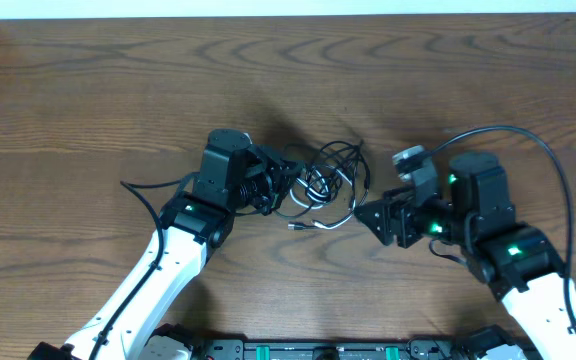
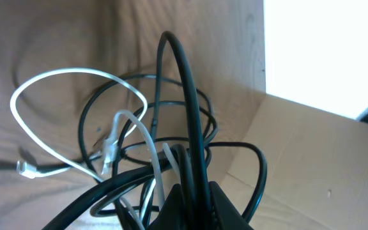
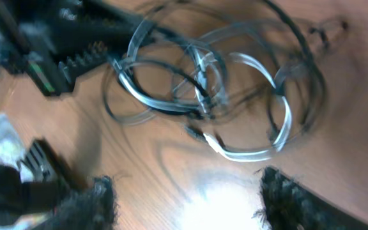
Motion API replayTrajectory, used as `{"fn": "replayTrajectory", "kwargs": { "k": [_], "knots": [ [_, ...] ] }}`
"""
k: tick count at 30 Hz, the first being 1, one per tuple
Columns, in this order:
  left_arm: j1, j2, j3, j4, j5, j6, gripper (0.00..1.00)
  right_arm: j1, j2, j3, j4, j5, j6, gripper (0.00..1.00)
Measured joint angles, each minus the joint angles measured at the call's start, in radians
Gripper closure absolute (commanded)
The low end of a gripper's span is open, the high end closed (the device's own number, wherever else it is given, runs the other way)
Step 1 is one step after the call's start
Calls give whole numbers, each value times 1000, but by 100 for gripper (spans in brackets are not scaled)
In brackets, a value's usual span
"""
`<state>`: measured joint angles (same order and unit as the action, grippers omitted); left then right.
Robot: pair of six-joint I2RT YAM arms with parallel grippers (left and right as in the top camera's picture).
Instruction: Untangle cables
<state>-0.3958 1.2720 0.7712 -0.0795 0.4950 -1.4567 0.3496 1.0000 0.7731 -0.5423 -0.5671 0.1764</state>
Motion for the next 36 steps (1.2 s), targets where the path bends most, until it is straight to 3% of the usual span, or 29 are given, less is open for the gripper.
{"fn": "replayTrajectory", "kwargs": {
  "k": [11,17,20,24,28,31,33,36],
  "knots": [
    [-6,0,0,-5,100,-68,92,120,115,-71,268,134,-68,34],
    [-6,0,0,-7,168,-81,92,205,166,-74,401,343,-85,68],
    [-6,0,1,-22,198,-89,92,243,174,-77,462,502,-82,78],
    [-6,0,4,-66,213,-92,92,275,167,-78,510,770,-73,82],
    [-6,0,5,-111,213,-88,92,262,101,-77,531,1183,-52,80],
    [-6,0,5,-121,213,-72,92,236,36,-76,534,1352,-50,66],
    [-6,0,5,-110,212,-33,92,214,-24,-68,453,1355,-46,59],
    [-7,2,6,-44,209,100,92,215,-82,-67,309,1173,18,53]
  ]
}}
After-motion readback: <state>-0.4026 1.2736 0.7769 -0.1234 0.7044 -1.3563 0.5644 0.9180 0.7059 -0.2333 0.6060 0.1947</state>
